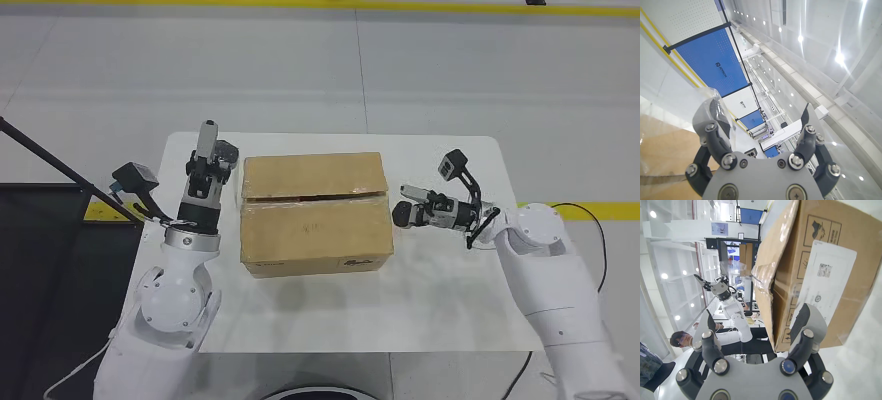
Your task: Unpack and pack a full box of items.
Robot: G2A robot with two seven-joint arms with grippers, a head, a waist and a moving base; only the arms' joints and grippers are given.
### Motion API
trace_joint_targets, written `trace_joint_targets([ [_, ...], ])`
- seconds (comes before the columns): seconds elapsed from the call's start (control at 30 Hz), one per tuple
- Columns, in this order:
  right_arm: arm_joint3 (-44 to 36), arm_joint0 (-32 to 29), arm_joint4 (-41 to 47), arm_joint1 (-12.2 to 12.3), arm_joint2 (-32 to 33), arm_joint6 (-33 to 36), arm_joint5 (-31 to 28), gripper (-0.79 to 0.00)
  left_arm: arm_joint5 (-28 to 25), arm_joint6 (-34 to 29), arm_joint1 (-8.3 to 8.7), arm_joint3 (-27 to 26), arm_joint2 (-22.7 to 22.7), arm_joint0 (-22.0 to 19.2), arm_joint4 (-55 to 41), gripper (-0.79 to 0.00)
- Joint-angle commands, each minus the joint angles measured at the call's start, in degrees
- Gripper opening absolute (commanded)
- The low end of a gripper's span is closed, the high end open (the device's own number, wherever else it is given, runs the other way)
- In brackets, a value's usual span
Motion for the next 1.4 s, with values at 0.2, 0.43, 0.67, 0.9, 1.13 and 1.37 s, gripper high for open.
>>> trace_joint_targets([
  [0.2,0.7,0.4,3.2,-0.8,-2.5,1.9,-2.9,0.000,0.2,-1.0,-0.27,0.4,-1.8,-0.2,-1.0,0.000],
  [0.43,0.9,0.9,5.6,-1.5,-4.7,3.3,-4.1,0.000,0.0,-2.4,-0.43,0.8,-3.7,-0.3,-1.7,0.000],
  [0.67,1.2,1.0,7.1,-1.8,-5.4,3.8,-5.0,0.000,-1.0,-4.1,-0.60,0.5,-4.2,-0.1,-1.9,0.000],
  [0.9,0.4,1.0,7.7,-2.1,-6.1,4.5,-5.0,0.000,-1.3,-5.1,-0.87,0.9,-3.9,-0.1,-1.7,0.000],
  [1.13,0.6,1.3,8.9,-2.4,-6.9,5.3,-5.2,0.000,-0.8,-7.1,-1.02,1.1,-3.8,0.1,-1.3,0.000],
  [1.37,1.7,2.0,9.3,-2.7,-7.3,5.7,-5.4,0.000,-0.9,-9.7,-1.17,1.1,-2.3,0.2,-0.2,0.000],
])
